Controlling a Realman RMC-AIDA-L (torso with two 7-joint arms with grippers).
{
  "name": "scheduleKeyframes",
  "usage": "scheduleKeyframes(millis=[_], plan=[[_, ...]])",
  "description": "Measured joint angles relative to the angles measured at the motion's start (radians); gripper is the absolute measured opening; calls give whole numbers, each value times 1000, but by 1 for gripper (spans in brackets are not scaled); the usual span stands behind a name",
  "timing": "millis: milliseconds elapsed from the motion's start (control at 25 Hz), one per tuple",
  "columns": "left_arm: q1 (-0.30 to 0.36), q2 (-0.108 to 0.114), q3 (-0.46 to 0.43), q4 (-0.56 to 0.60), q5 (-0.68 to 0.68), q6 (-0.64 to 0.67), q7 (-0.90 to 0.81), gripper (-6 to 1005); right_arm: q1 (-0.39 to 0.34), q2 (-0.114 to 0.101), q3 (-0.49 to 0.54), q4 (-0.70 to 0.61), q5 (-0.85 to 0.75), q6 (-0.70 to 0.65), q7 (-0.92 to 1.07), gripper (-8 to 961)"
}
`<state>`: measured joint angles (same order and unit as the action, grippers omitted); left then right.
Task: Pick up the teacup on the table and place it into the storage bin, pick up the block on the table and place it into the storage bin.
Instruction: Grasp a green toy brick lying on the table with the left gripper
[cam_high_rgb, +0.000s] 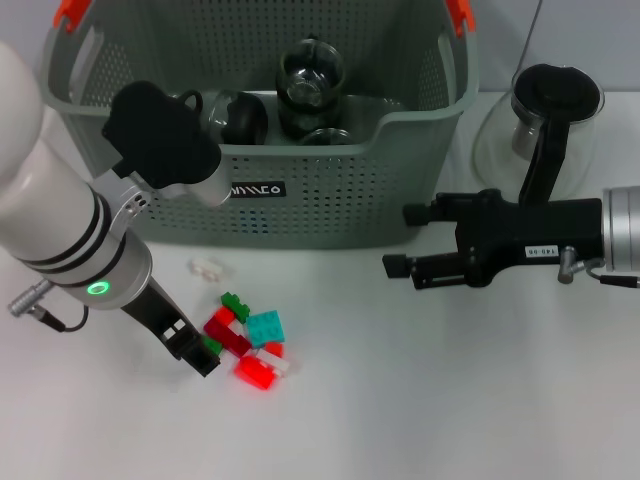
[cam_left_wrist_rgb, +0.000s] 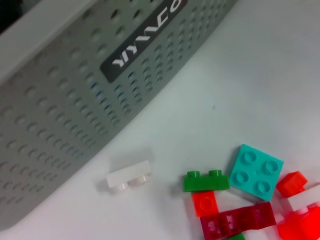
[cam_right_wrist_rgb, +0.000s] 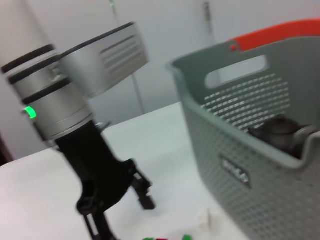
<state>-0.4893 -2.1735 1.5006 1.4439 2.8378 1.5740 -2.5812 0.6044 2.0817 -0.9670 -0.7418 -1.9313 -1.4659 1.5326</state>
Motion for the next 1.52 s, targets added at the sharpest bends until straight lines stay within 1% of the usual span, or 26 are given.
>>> scheduleKeyframes(millis=[160,320,440,720,1040,1280,1520], plan=[[-12,1,9,-1,1,7,-14,935,8,-15,-51,-1,-16,-22,14,853],[-20,1,16,-3,3,10,-34,935,30,-24,-57,-7,-78,-42,55,853],[-22,1,23,-9,4,0,-51,935,43,-25,-57,-8,-102,-45,65,853],[-40,1,33,-44,6,-10,-99,934,52,-21,-61,-5,-104,-36,54,853],[-57,2,78,-84,18,-42,-158,932,49,-23,-56,-6,-106,-30,26,853],[-60,0,101,-94,19,-51,-166,930,47,-26,-57,-7,-106,-27,23,853],[-61,1,115,-112,18,-61,-167,928,43,-23,-55,-1,-106,-22,11,854]])
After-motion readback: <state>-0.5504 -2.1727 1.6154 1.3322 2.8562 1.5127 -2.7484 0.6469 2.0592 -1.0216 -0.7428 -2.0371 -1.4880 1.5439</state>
